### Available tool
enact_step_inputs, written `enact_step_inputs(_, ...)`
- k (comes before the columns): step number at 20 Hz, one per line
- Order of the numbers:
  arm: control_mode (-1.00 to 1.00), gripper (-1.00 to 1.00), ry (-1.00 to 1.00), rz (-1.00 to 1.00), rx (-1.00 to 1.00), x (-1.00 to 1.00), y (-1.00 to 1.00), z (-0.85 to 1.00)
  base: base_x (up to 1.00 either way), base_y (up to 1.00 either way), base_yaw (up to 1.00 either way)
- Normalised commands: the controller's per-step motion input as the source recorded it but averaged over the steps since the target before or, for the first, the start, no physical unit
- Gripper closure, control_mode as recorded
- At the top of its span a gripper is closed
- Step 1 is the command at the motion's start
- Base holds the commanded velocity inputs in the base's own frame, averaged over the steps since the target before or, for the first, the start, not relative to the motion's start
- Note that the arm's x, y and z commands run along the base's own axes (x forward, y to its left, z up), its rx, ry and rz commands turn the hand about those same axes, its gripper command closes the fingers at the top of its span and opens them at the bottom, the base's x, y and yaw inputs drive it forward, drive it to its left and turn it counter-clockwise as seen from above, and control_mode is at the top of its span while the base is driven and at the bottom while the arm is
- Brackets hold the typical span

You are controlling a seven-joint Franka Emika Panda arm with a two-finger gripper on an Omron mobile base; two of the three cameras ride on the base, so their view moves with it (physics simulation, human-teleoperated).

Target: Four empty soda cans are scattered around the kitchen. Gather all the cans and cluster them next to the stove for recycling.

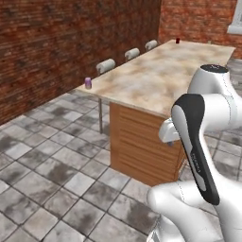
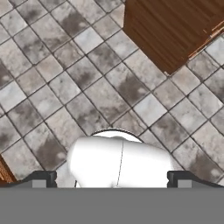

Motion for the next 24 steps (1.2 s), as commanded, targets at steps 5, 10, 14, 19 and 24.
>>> enact_step_inputs(5, 1.0, -1.0, 0.0, 0.0, 0.0, 0.0, 0.0, 0.0, 0.41, 0.0, -0.33)
enact_step_inputs(10, 1.0, -1.0, 0.0, 0.0, 0.0, 0.0, 0.0, 0.0, 0.42, 0.0, -0.33)
enact_step_inputs(14, 1.0, -1.0, 0.0, 0.0, 0.0, 0.0, 0.0, 0.0, 0.44, 0.0, -0.33)
enact_step_inputs(19, 1.0, -1.0, 0.0, 0.0, 0.0, 0.0, 0.0, 0.0, 0.44, 0.0, -0.32)
enact_step_inputs(24, 1.0, -1.0, 0.0, 0.0, 0.0, 0.0, 0.0, 0.0, 0.4, 0.11, -0.33)
